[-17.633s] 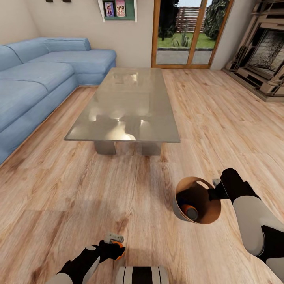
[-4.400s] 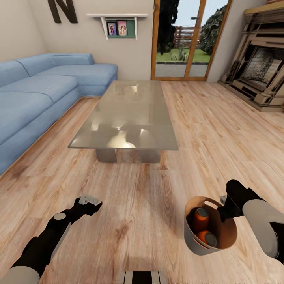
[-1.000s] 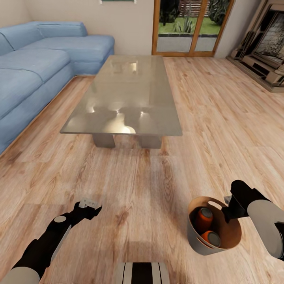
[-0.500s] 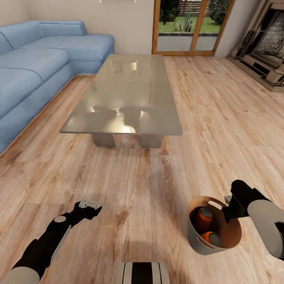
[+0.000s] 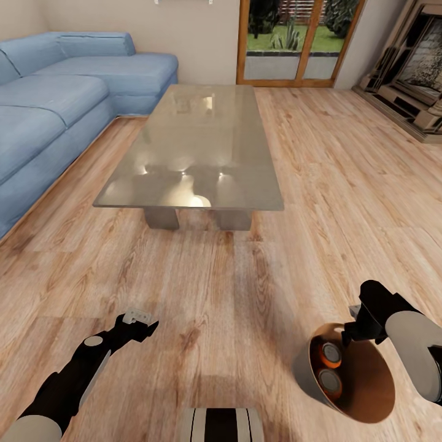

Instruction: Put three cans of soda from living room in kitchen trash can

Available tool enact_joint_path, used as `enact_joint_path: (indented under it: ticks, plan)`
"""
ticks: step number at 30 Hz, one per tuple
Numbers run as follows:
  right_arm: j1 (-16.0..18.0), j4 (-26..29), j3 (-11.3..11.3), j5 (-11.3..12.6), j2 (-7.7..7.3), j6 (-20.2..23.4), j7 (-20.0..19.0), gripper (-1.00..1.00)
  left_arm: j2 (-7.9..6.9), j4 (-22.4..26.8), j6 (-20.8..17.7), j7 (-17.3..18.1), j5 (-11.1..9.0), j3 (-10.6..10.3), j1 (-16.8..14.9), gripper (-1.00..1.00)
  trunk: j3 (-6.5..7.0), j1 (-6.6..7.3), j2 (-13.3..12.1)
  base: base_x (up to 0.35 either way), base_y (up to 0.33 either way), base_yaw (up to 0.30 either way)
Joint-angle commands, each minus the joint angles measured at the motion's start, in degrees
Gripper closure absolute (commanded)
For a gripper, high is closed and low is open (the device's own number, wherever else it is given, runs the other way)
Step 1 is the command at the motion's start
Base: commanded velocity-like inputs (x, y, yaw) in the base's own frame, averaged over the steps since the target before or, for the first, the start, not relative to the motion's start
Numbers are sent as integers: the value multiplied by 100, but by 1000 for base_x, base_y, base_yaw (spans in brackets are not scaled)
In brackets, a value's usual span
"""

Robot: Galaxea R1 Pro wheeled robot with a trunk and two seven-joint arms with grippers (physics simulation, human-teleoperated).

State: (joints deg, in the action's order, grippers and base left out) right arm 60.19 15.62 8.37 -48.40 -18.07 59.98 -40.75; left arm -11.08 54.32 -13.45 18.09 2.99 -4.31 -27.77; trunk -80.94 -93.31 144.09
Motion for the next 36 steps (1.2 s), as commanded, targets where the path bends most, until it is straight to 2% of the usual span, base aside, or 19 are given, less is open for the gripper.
enact_joint_path:
  ticks: [1, 17, 36]
  plan:
    - [1, 2, -2, -12, -3, 2, 14, -100, 0, 0, 0, 0, 0, 0, 0, -100, 0, 0, 0, 0, 0, 0]
    - [1, 1, -2, -4, -5, 2, 7, -100, -6, 1, 0, -7, 7, 0, 0, -100, 0, 0, 0, 0, 0, 0]
    - [-2, 2, -16, -3, -4, 2, 13, -100, 1, -9, -50, -18, 64, -1, 0, -100, 421, 49, -26, 0, 0, 0]
